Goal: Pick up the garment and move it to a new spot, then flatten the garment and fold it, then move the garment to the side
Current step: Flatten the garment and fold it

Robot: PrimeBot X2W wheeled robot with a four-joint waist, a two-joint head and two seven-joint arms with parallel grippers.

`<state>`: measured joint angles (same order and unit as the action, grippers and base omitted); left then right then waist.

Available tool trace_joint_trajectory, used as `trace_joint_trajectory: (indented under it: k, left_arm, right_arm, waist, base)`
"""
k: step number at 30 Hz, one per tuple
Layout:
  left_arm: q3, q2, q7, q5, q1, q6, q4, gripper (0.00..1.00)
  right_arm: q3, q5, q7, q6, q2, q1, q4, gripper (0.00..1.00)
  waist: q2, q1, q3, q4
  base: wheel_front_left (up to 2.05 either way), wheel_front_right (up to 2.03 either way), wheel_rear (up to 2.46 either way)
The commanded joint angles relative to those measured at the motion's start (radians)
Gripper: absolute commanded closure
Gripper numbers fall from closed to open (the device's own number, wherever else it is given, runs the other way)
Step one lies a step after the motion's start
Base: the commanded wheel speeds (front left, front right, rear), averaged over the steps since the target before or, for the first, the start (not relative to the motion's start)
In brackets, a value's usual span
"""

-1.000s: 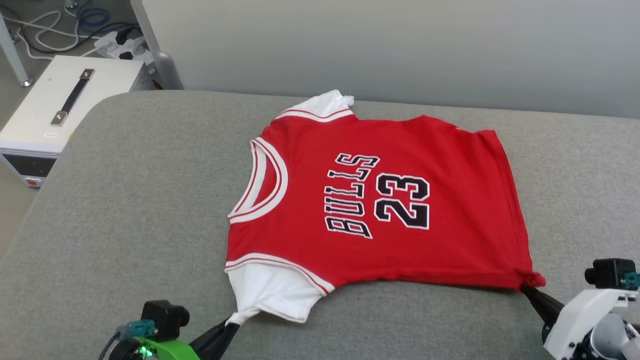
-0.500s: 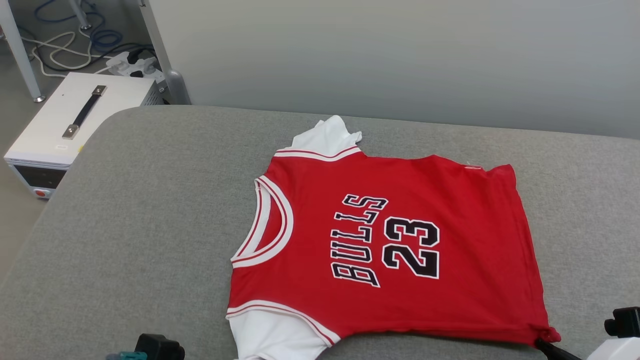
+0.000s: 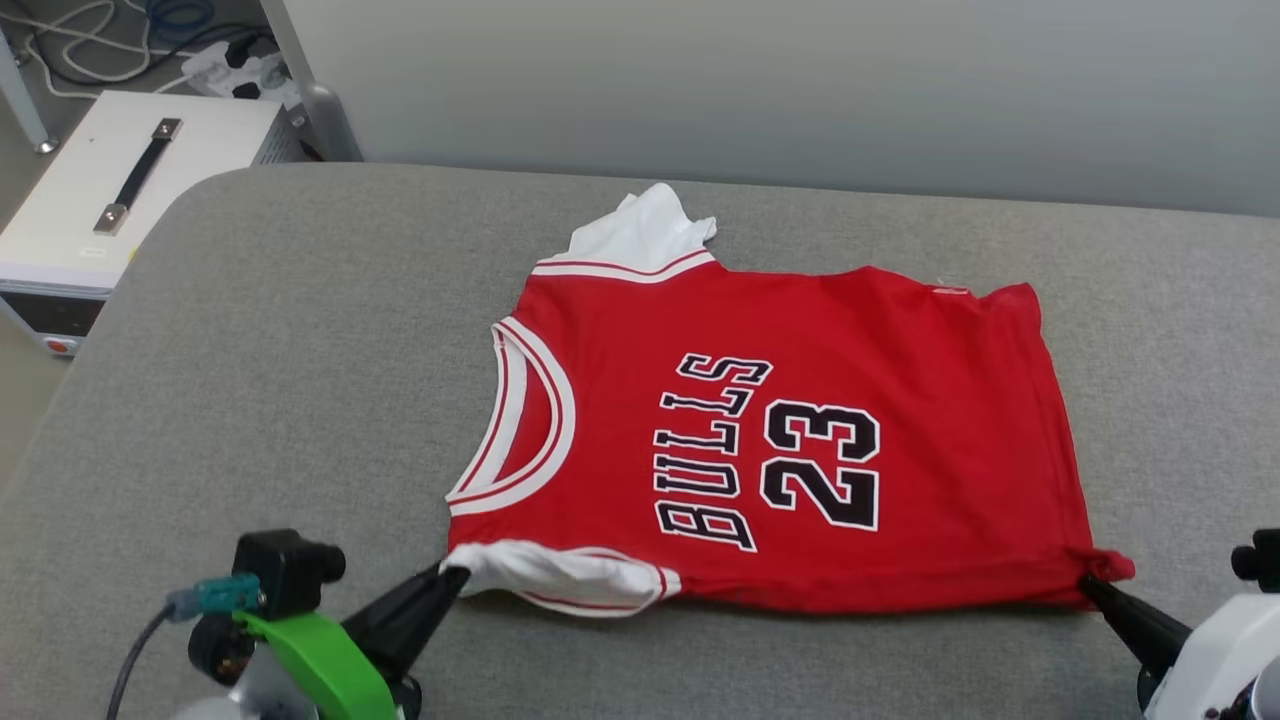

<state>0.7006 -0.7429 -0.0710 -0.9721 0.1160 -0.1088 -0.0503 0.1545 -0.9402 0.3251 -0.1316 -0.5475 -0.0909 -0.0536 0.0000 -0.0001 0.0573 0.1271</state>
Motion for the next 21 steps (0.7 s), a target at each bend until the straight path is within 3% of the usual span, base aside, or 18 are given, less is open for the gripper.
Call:
trace_joint_trajectory:
  k: [1,10,21]
  left_arm:
    - [-0.014,0.014,-0.007,0.007,0.042,0.004,0.006,1.0]
    - [-0.046,0.058,0.004,0.013,0.193,0.003,0.118,1.0]
    - [-0.017,0.109,0.009,0.031,0.342,-0.015,0.292,1.0]
  right_arm:
    - [-0.009,0.016,0.012,0.001,0.008,0.032,0.014,1.0]
    - [-0.022,0.114,0.079,0.001,0.057,0.171,-0.009,1.0]
    - [-0.04,0.191,0.109,0.001,0.104,0.259,-0.056,1.0]
  waist:
    - [0.0,0.0001,0.038,-0.009]
    - [0.0,0.0001,0.13,-0.032]
    - [0.0,0.0001,0.187,-0.037]
  base:
    - [0.0,0.0,0.0]
    - [0.0,0.0,0.0]
    - [0.0,0.0,0.0]
